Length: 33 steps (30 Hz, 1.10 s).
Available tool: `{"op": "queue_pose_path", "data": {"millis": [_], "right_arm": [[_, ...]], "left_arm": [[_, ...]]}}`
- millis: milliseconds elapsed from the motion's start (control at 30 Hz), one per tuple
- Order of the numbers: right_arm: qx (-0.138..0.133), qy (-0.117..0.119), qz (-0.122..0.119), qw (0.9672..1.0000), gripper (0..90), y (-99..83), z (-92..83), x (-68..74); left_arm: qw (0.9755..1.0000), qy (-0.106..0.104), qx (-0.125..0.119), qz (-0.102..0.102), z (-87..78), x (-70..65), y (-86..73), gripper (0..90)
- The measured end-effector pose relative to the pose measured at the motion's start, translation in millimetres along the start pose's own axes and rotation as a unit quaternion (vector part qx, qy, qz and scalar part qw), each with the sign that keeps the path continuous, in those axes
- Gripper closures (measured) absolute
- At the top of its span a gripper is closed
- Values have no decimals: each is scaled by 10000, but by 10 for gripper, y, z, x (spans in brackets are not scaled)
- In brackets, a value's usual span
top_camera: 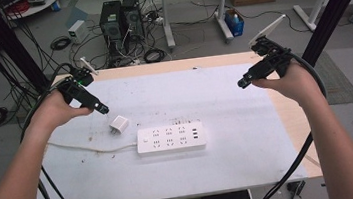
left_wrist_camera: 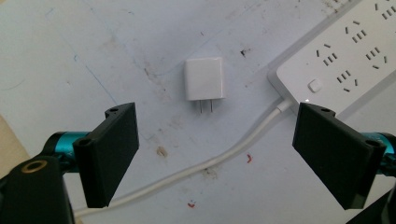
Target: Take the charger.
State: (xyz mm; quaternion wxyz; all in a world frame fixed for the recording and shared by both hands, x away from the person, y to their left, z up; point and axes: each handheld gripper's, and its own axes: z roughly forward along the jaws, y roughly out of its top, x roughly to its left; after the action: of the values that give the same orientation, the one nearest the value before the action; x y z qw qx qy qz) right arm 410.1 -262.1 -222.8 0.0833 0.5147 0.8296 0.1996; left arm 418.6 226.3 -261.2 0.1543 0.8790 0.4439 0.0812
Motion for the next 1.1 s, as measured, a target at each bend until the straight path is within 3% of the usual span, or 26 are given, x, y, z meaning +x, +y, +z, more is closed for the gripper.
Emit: {"op": "queue_pose_path", "data": {"millis": [300,800,1100], "right_arm": [[-9,-59,-32,10000,116,39,1,16],[33,-151,-34,9999,116,7,58,-23],[-14,-162,-38,9999,116,-45,53,-42]], "left_arm": [[9998,101,153,67,123,-12,91,147],[9993,126,350,-42,646,0,186,147],[9984,124,546,15,982,-12,174,147]]}}
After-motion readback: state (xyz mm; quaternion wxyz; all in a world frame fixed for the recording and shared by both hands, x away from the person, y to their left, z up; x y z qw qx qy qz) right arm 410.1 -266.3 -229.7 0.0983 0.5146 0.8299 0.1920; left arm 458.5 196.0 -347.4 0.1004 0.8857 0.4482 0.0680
